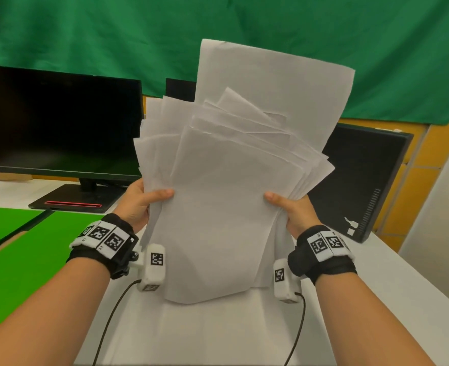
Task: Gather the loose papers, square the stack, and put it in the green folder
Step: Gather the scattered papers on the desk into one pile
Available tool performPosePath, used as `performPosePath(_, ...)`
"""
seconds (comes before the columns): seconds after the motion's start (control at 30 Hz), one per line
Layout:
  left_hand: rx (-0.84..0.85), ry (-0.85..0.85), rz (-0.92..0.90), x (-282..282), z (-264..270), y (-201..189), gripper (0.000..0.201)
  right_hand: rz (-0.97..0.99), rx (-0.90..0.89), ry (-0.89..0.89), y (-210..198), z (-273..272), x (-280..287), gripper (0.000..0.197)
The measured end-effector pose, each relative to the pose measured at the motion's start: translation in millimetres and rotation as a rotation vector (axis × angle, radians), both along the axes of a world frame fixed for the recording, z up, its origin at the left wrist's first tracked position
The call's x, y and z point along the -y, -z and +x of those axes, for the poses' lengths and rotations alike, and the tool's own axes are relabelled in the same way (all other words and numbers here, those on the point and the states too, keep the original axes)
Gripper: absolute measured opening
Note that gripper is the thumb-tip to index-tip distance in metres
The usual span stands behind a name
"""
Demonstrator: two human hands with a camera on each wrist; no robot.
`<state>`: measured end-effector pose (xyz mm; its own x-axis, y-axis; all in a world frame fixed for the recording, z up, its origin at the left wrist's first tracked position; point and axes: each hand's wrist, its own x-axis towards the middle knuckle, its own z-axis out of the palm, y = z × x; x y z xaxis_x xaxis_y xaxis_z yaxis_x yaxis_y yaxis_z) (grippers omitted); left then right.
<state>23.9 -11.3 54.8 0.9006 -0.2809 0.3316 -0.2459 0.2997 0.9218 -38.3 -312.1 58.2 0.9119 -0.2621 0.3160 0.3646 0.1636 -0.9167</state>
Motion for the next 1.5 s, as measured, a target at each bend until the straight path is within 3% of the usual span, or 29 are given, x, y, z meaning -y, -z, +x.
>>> performPosePath(0.13,0.037,-0.005,0.226,4.0,-3.3,6.9,0.091,-0.038,0.014,0.057,-2.7,0.7,-6.2,0.114)
performPosePath(0.33,0.072,-0.058,0.184,2.4,-5.5,-1.8,0.093,-0.180,0.019,-0.017,-30.1,-2.3,-12.2,0.090)
performPosePath(0.4,0.099,-0.115,0.155,9.2,-5.9,-4.6,0.088,-0.225,0.043,0.008,-39.9,-1.3,-19.4,0.073)
performPosePath(0.53,0.125,-0.249,0.005,14.8,-9.4,-14.0,0.064,-0.055,0.164,0.068,-57.2,-2.0,-19.5,0.055)
performPosePath(0.6,0.132,-0.301,-0.024,15.7,-11.8,-17.2,0.042,-0.115,0.134,0.066,-53.4,-2.6,-15.0,0.041)
performPosePath(0.67,0.126,-0.345,-0.059,19.5,-14.7,-17.7,0.031,-0.262,0.015,0.088,-38.8,-2.1,-16.7,0.042)
performPosePath(0.73,0.132,-0.364,-0.062,27.1,-17.9,-19.5,0.033,-0.299,-0.030,0.151,-27.6,0.5,-19.4,0.042)
performPosePath(0.83,0.129,-0.352,-0.063,37.7,-22.7,-23.2,0.031,-0.206,0.023,0.221,-25.1,-0.3,-25.0,0.033)
performPosePath(0.93,0.087,-0.325,-0.055,39.8,-24.2,-15.9,0.036,-0.193,0.027,0.211,-12.3,-3.2,-26.6,0.018)
performPosePath(1.07,0.052,-0.298,0.076,31.6,-24.4,5.4,0.048,-0.289,-0.117,0.187,9.9,-10.7,-22.6,0.035)
performPosePath(1.2,0.088,-0.234,0.066,21.6,-19.7,-9.9,0.062,-0.129,-0.016,0.195,-15.0,-7.5,-20.8,0.072)
performPosePath(1.3,0.110,-0.172,0.128,25.0,-16.8,-27.8,0.083,-0.200,0.000,0.163,-40.2,-1.1,-25.2,0.064)
performPosePath(1.5,0.086,-0.151,0.162,29.4,-17.7,-39.6,0.089,-0.311,0.067,0.150,-61.0,4.1,-28.8,0.058)
